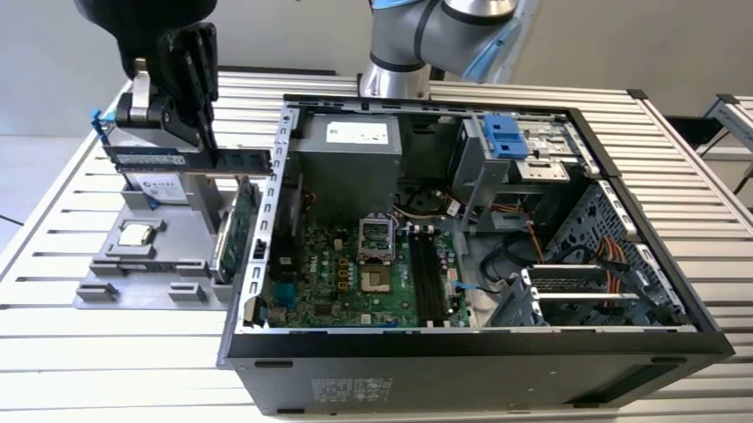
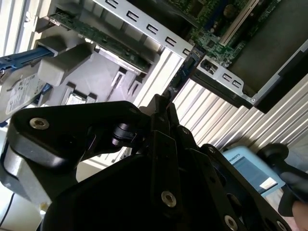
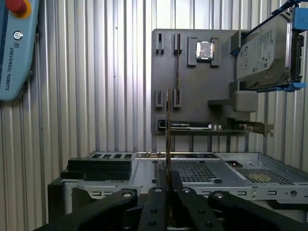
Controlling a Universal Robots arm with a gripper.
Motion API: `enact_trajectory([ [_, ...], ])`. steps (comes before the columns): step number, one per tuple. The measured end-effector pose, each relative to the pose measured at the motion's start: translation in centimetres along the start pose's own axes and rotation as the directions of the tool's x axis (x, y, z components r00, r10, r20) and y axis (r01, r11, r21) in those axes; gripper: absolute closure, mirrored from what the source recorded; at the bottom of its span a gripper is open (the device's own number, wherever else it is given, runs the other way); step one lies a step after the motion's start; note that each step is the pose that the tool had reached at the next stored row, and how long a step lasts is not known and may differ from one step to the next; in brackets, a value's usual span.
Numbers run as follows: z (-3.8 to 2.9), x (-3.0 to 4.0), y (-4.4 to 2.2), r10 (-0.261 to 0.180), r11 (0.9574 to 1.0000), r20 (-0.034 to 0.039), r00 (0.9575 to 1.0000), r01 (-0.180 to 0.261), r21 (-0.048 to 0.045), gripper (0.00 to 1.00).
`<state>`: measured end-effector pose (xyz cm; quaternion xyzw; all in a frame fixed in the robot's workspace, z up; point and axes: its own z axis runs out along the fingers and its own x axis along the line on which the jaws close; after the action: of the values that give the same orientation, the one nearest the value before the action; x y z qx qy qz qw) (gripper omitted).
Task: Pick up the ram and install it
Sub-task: 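Pick up the ram and move it above insertion slot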
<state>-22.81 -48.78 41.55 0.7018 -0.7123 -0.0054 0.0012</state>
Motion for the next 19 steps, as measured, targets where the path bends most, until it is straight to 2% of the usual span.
enact_trajectory([
  [10, -0.15, -0.01, -0.7, 0.0, 1.0, -0.0001, 1.0, 0.0, 0.0, 1.0],
  [19, -0.29, -0.03, -1.62, 0.0, 1.0, 0.0, 1.0, 0.0, 0.0, 1.0],
])
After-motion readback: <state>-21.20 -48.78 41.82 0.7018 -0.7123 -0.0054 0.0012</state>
